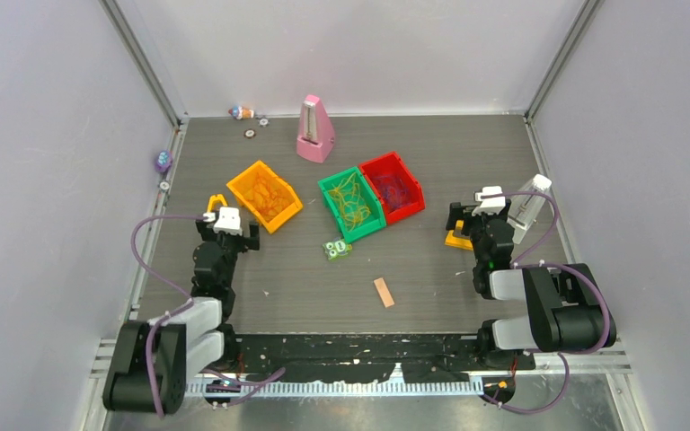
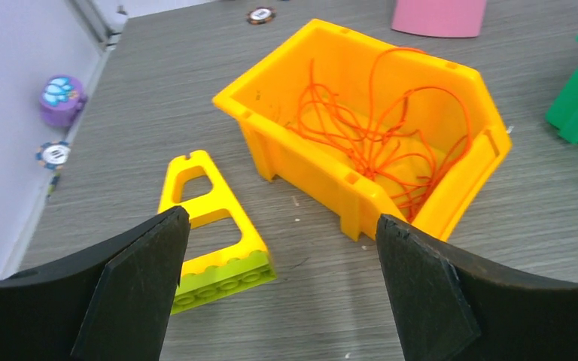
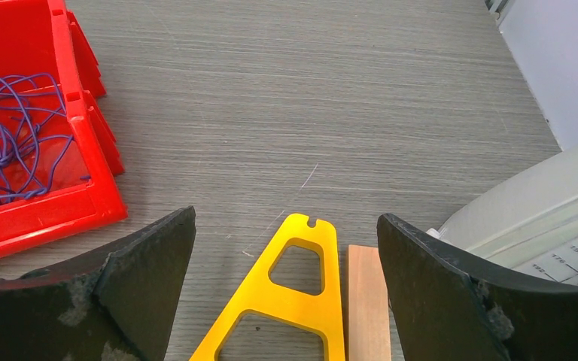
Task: Untangle the cables
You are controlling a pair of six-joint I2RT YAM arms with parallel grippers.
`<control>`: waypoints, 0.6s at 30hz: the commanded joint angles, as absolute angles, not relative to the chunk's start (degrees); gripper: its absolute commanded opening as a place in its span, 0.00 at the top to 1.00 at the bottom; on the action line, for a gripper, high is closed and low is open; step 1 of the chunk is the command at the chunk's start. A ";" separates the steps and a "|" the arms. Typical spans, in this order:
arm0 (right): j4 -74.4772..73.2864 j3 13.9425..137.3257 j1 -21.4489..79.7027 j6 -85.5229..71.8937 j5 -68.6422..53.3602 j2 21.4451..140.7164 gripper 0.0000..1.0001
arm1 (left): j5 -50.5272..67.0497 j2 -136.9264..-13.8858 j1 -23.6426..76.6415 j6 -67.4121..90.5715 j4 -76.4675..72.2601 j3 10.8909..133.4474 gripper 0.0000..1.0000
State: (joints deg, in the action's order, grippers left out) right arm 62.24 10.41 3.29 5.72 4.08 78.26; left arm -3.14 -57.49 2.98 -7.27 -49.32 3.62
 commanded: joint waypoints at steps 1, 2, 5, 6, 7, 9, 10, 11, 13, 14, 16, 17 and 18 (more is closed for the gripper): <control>65.54 11.49 3.43 6.19 3.83 78.18 0.05 | 3.88 -70.28 2.29 -6.28 -76.74 0.54 0.05; 65.47 11.51 3.38 6.21 3.86 78.19 0.05 | 1.90 -75.20 2.36 -5.54 -83.66 0.36 0.04; 65.43 11.49 3.40 6.21 3.86 78.14 0.05 | -7.42 -70.05 2.30 -1.85 -65.23 5.41 0.01; 65.45 11.50 3.35 6.21 3.80 78.14 0.05 | -8.28 -69.65 2.34 -1.53 -58.34 8.99 0.01; 65.46 11.51 3.35 6.12 3.83 78.16 0.05 | -8.53 -71.41 2.29 -1.71 -54.97 12.24 0.01; 65.49 11.51 3.36 6.17 3.93 78.16 0.05 | -7.19 -71.55 2.26 -2.08 -62.08 9.25 0.00; 65.35 11.51 3.35 6.16 3.99 78.10 0.05 | -5.95 -71.14 2.28 -2.54 -64.93 7.34 0.00; 65.28 11.58 3.36 6.20 4.03 78.21 0.05 | -4.92 -71.47 2.28 -3.03 -67.08 6.33 0.01; 65.25 11.60 3.33 6.15 4.20 78.16 0.05 | -3.87 -72.43 2.28 -3.52 -65.76 7.66 0.00; 65.22 11.64 3.38 6.11 4.21 78.19 0.05 | -3.86 -71.91 2.20 -3.51 -60.77 10.67 0.00; 65.25 11.68 3.34 6.09 4.27 78.14 0.05 | -2.98 -70.98 1.98 -3.31 -53.83 12.48 0.00; 65.20 11.69 3.34 6.08 4.30 78.20 0.05 | -3.01 -71.56 1.89 -3.30 -57.36 11.65 0.00; 65.16 11.69 3.34 6.05 4.35 78.20 0.05 | -2.99 -72.20 1.96 -3.60 -58.44 11.55 0.01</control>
